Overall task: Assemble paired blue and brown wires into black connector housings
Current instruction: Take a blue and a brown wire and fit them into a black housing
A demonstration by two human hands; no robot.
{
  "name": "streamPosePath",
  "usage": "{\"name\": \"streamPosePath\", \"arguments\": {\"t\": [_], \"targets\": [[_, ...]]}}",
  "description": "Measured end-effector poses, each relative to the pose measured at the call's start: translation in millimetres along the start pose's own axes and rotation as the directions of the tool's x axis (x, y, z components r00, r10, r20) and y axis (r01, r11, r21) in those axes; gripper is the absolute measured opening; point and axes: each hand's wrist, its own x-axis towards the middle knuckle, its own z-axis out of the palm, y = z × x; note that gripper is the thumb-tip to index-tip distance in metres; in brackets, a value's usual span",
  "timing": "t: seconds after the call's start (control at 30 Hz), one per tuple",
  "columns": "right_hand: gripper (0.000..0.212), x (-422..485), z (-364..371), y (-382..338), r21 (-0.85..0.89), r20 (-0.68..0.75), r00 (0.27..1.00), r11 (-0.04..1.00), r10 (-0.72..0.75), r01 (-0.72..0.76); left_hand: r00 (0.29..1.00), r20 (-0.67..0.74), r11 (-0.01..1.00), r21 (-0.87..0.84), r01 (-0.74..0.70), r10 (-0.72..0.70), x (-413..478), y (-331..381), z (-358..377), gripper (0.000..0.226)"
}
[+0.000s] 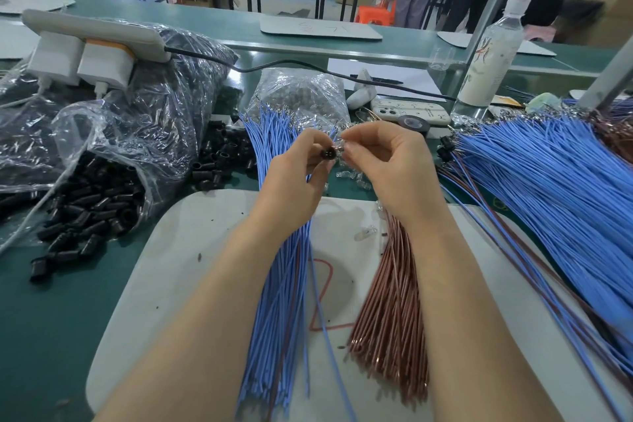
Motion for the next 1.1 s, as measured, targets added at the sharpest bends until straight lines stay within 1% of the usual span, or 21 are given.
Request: {"name": "streamPosePath", "arguments": {"t": [0.13,0.3,0.4,0.53,0.63,0.7,0.73,0.8,0.87,0.9,0.97,1.03,1.1], "targets": [[0.021,-0.5,1.7,-1.3,-0.111,0.006,0.999,0.993,-0.05,0.05,1.0,0.009,1.0,0.013,0.0,0.0,0.5,0.5,0.5,0.016],[0.011,-1.3,4.1,-0.3,-0.218,-0.038,0.994,0.972,-0.102,0.091,1.0,0.005,0.999,0.051,0.009,-0.009,0.7,1.7,0.7,0.018],[0.011,-1.8,5.0,-0.5,-0.293,-0.045,0.99,0.95,-0.131,0.112,1.0,0.004,0.996,0.081,0.024,-0.024,0.0,2.0,0.8,0.018],[0.014,-2.2,5.7,-1.5,-0.351,-0.04,0.989,0.928,-0.146,0.123,0.999,-0.005,0.989,0.146,-0.031,0.033,-0.6,4.0,1.4,0.015],[0.015,-2.0,5.0,-0.9,-0.344,-0.034,0.991,0.933,-0.128,0.108,0.996,-0.004,0.973,0.217,-0.081,0.084,0.1,4.9,1.6,0.016],[0.014,-1.1,2.8,-0.8,-0.293,-0.053,0.993,0.953,-0.102,0.082,0.993,-0.017,0.965,0.241,-0.106,0.114,0.0,5.8,1.1,0.017],[0.013,-0.3,1.3,-1.1,-0.231,-0.073,0.994,0.971,-0.078,0.06,0.991,-0.037,0.965,0.237,-0.113,0.126,0.0,6.8,0.5,0.017],[0.011,1.1,-1.2,-1.3,-0.026,-0.112,0.994,1.0,-0.001,-0.002,0.987,-0.083,0.973,0.2,-0.116,0.135,-0.2,9.8,-0.3,0.017],[0.011,2.3,-2.0,-0.4,0.164,-0.12,0.989,0.984,0.09,-0.07,0.989,-0.081,0.982,0.154,-0.113,0.126,0.2,11.6,-0.1,0.012],[0.01,2.7,-1.8,0.5,0.22,-0.113,0.986,0.971,0.125,-0.098,0.991,-0.065,0.986,0.125,-0.106,0.115,0.3,11.9,-0.1,0.008],[0.009,3.1,-1.0,2.5,0.311,-0.083,0.98,0.939,0.18,-0.146,0.995,-0.041,0.994,0.068,-0.091,0.093,0.3,12.0,-1.0,0.006],[0.009,3.9,-0.8,4.4,0.383,-0.049,0.975,0.905,0.218,-0.183,0.996,-0.032,0.994,0.06,-0.086,0.088,0.4,11.4,-2.3,0.007],[0.009,4.9,-1.0,6.5,0.389,-0.032,0.972,0.899,0.232,-0.202,0.996,-0.022,0.994,0.068,-0.086,0.088,-0.1,10.2,-2.9,0.008]]}}
